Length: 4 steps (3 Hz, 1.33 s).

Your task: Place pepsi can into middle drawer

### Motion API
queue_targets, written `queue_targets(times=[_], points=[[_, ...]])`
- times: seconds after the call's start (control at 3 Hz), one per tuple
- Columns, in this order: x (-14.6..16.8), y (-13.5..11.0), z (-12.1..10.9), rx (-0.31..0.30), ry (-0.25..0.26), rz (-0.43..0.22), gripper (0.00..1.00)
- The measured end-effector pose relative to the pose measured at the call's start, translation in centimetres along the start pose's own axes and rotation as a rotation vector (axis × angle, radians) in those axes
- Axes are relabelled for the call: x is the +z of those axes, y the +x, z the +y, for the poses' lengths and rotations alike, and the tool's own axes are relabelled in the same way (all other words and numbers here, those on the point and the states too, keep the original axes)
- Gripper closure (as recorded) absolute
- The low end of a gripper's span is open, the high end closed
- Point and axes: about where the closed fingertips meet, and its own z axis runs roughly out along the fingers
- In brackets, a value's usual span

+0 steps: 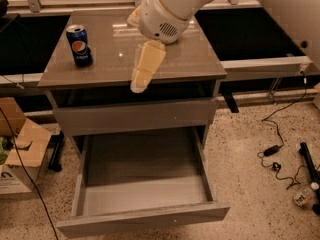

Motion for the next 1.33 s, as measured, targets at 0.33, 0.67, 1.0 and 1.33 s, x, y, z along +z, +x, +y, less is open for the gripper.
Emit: queue_targets(times=[0.33, 0.67, 1.0, 1.33], points=[[3.4, -0.5, -2.9, -0.004, 0.033, -0.075, 0.0], [6.7, -0.7, -6.3, -0.019, 0.04, -0.165, 0.0], [10.0, -1.0, -9.5, -0.044, 0.02, -0.237, 0.0], [13.1, -1.2, -12.2, -0.058, -0.011, -0.298, 0.0]])
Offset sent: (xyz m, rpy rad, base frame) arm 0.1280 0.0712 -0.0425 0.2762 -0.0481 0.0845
